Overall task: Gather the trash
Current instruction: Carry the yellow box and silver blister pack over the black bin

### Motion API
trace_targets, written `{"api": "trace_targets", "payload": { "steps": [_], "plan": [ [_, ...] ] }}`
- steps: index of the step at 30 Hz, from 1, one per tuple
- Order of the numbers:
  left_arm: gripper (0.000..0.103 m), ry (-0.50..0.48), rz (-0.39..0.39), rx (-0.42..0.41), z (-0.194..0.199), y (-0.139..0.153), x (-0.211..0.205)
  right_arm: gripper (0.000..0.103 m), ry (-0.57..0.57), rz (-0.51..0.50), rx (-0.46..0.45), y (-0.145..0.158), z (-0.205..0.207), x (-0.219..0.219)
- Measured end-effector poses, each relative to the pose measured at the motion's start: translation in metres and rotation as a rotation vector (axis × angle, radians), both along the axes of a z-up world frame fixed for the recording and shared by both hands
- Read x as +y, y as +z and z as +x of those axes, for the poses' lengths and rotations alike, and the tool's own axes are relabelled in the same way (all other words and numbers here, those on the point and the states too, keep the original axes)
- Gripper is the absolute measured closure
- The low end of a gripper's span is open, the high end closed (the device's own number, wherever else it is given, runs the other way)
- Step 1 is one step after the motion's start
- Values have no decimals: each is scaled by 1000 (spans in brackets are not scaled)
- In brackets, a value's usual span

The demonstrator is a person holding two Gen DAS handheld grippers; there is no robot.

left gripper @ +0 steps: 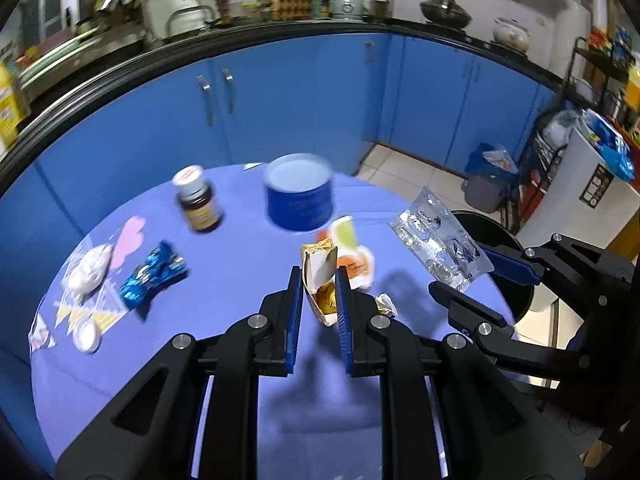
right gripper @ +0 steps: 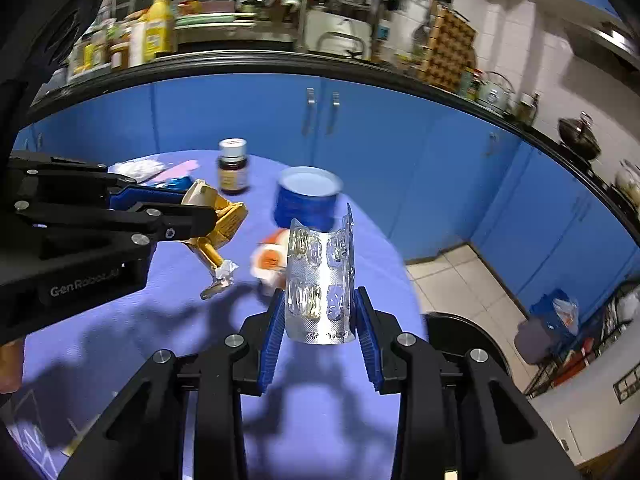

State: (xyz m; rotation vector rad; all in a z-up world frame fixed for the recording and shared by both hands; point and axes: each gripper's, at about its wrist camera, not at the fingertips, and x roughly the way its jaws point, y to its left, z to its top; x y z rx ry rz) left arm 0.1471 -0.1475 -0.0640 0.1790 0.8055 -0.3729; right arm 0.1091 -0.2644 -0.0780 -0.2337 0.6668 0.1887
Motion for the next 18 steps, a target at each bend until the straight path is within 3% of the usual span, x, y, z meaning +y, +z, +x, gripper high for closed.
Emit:
{"api": "trace_targets", "payload": {
  "steps": [18],
  "plan": [
    [86,-194,48,-37,13,10,-130,69,-195,60,-30,1,0,-122]
  ]
}}
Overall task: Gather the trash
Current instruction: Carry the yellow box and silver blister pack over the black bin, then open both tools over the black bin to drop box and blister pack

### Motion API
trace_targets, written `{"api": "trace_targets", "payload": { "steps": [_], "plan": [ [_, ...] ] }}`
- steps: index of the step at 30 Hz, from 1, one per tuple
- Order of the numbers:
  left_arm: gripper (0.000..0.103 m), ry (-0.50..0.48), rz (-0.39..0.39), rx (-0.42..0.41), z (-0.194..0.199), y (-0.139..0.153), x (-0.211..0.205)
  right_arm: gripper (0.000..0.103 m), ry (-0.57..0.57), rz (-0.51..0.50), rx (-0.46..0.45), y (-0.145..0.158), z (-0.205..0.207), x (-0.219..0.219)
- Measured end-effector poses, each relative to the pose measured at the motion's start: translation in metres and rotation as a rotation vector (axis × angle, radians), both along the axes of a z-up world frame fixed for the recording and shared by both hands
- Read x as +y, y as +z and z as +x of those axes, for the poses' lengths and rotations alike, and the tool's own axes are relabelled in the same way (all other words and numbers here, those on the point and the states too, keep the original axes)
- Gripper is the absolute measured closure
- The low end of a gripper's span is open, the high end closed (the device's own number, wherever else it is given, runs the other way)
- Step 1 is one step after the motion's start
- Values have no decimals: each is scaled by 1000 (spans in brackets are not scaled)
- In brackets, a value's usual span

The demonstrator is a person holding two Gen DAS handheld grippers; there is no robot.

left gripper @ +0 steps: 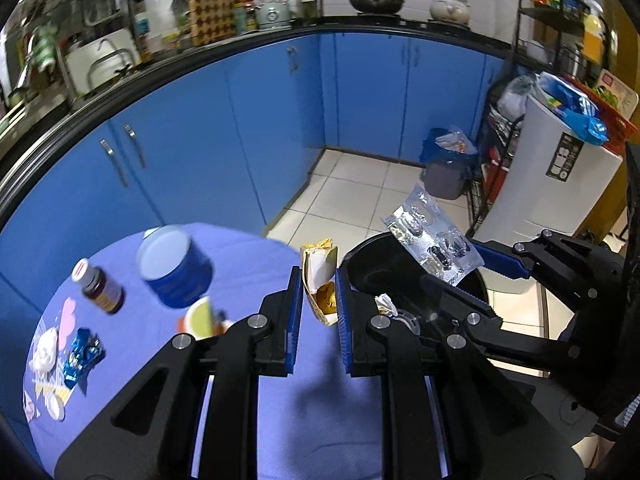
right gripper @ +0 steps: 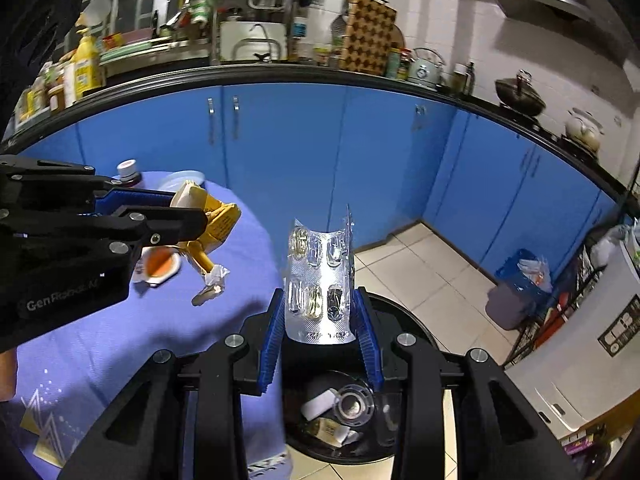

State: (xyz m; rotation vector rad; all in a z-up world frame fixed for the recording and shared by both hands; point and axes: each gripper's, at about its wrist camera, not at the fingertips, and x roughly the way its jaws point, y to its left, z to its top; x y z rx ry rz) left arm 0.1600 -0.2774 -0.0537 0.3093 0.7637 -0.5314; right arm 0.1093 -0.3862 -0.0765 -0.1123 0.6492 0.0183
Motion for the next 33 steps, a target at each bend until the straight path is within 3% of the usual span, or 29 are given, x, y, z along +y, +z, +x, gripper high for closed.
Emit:
{"api": "trace_targets", "payload": {
  "steps": [16,22,24,33],
  "plan": [
    [86,-69,18,-12,16,-3,-61,69,-62,63,10,-11,15,-47],
    [86,-74,22,-5,26,-6,-69,56,-84,55,-4,-15,22,-52],
    [86,-78,23,0,29,-7,-72,23,-105,38,0,-17,25,-52],
    [86,-102,15,19,39,-12,-82,19,-133,35,1,-24,32,-64]
  ]
}}
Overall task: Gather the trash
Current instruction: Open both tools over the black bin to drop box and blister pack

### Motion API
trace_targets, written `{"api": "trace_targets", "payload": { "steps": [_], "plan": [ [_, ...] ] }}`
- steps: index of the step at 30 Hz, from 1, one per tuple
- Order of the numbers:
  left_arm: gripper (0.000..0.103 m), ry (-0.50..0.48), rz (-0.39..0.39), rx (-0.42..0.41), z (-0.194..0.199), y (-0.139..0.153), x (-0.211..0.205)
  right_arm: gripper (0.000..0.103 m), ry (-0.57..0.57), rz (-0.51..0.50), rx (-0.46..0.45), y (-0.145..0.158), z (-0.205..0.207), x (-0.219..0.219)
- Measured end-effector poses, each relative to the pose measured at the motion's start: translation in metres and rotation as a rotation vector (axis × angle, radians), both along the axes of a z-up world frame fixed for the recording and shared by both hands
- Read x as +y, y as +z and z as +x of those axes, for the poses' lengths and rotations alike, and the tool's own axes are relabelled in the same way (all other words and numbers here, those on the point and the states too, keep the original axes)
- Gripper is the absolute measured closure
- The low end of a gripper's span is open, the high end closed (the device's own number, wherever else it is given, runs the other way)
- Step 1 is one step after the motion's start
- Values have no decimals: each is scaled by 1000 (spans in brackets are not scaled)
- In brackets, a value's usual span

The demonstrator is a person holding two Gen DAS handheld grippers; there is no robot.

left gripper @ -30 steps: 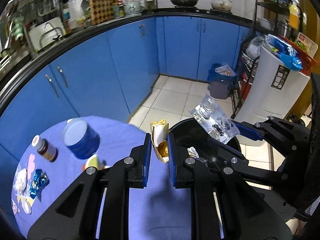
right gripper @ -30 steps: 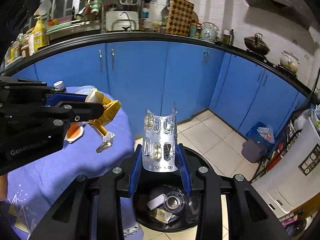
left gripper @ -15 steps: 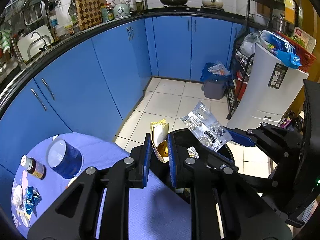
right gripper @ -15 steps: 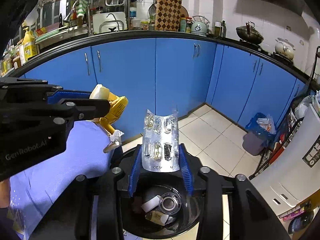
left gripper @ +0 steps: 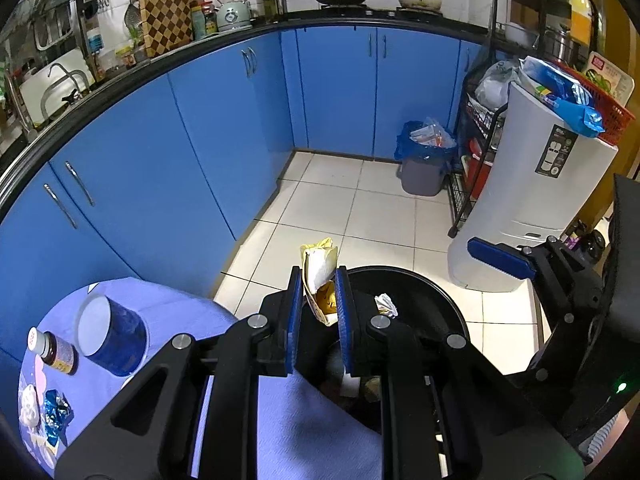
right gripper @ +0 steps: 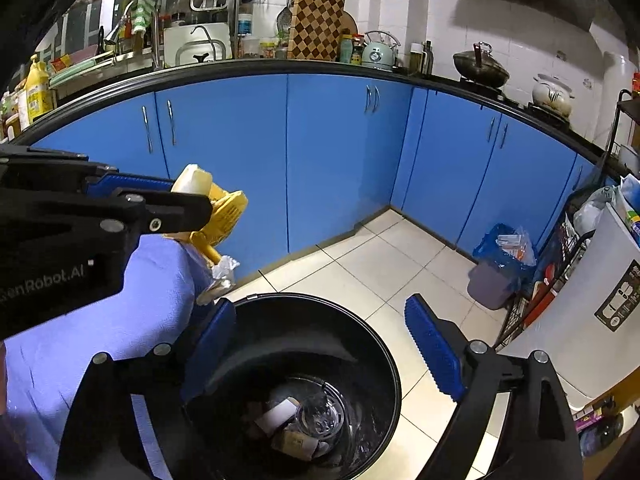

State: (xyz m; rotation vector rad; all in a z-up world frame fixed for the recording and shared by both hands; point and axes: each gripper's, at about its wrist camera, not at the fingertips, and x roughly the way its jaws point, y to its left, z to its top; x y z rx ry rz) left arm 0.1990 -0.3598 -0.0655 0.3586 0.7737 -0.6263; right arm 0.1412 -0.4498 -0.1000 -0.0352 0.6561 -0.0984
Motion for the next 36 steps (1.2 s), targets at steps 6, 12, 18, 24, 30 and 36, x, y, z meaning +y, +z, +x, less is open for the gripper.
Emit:
{"api": "trace_targets", "payload": {
  "steps": [6,12,18,24,30,36],
  "plan": [
    [86,-18,-6,2,2,1,-5,19,1,6,2,-3,3,0],
    [84,-23,-6,16,6,2,-8,19,-4,4,12,-7,3,-1],
    [61,33,8,20,12,1,-2,19,-12,11,14,-6,1,-3],
    [4,76,-32,-82,4,19,13,19,-16,14,24,-6,-3,-4],
    [4,110,-58,-82,-1,26,33,19,-6,14,25,-1,-13,4],
    [4,146,-69,-125,-18,27,69,19,38,69,6,8,-20,22]
  ]
}}
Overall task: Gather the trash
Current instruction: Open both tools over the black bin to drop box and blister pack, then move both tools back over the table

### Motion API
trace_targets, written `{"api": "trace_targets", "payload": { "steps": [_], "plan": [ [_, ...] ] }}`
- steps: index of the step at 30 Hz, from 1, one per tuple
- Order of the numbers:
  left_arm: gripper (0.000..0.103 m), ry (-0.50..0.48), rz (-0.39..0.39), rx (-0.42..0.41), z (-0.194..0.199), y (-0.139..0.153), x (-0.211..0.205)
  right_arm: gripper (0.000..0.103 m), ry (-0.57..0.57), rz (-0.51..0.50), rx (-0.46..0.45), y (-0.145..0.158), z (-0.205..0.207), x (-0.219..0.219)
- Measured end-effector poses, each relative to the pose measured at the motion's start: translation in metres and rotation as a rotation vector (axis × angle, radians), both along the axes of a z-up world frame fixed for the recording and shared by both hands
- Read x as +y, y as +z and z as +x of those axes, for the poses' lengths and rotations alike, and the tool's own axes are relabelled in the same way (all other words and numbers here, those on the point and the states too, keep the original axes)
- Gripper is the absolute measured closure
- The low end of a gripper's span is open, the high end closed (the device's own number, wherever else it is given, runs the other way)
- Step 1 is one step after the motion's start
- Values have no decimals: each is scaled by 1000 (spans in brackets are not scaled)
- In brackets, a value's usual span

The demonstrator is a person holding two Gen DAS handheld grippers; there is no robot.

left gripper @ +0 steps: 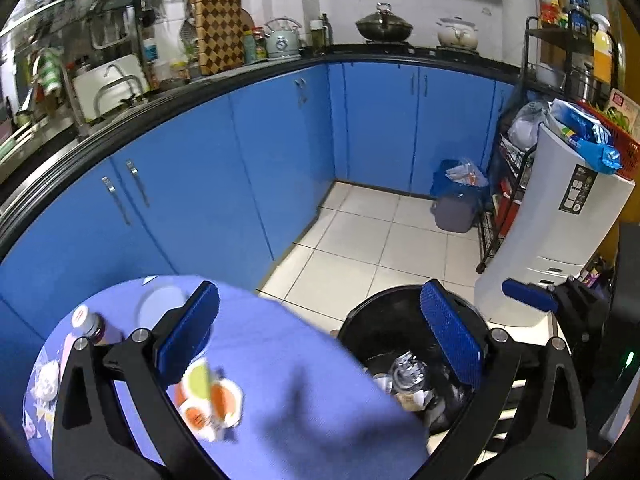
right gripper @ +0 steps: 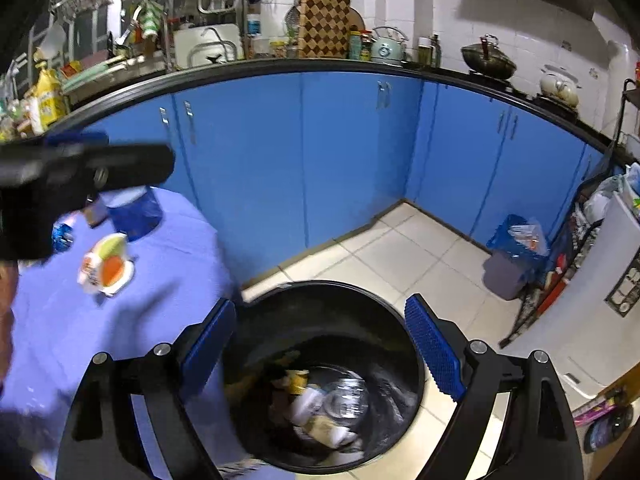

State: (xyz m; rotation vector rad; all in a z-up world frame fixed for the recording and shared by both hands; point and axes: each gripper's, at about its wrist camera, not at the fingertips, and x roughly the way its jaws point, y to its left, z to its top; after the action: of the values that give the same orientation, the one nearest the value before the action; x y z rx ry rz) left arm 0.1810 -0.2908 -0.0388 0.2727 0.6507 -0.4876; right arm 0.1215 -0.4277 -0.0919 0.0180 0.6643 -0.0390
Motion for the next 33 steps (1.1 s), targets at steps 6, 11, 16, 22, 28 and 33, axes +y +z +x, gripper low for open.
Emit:
{"api": "trace_targets", "payload": {
  "steps": [6,11,16,22,28,33],
  "plan": [
    [4,111,-24,-18,-9,-1,64,19,101,12,-39,8,2,52],
    [4,205,0,-14,-15,-7,111,19,187,-21,-20,8,7,104],
    [4,312,6,-9,-22,-17,168,19,241,-23,13,6,12,143],
    [4,403,-37,34,-25,-32,228,19,267,40,65,2,25,170],
    [4,427,-51,29,-16,-39,260,19,277,36,103,-6,42,196],
    [4,413,-55,66,8,-46,271,19,273,18,138,-18,57,207]
  ]
}}
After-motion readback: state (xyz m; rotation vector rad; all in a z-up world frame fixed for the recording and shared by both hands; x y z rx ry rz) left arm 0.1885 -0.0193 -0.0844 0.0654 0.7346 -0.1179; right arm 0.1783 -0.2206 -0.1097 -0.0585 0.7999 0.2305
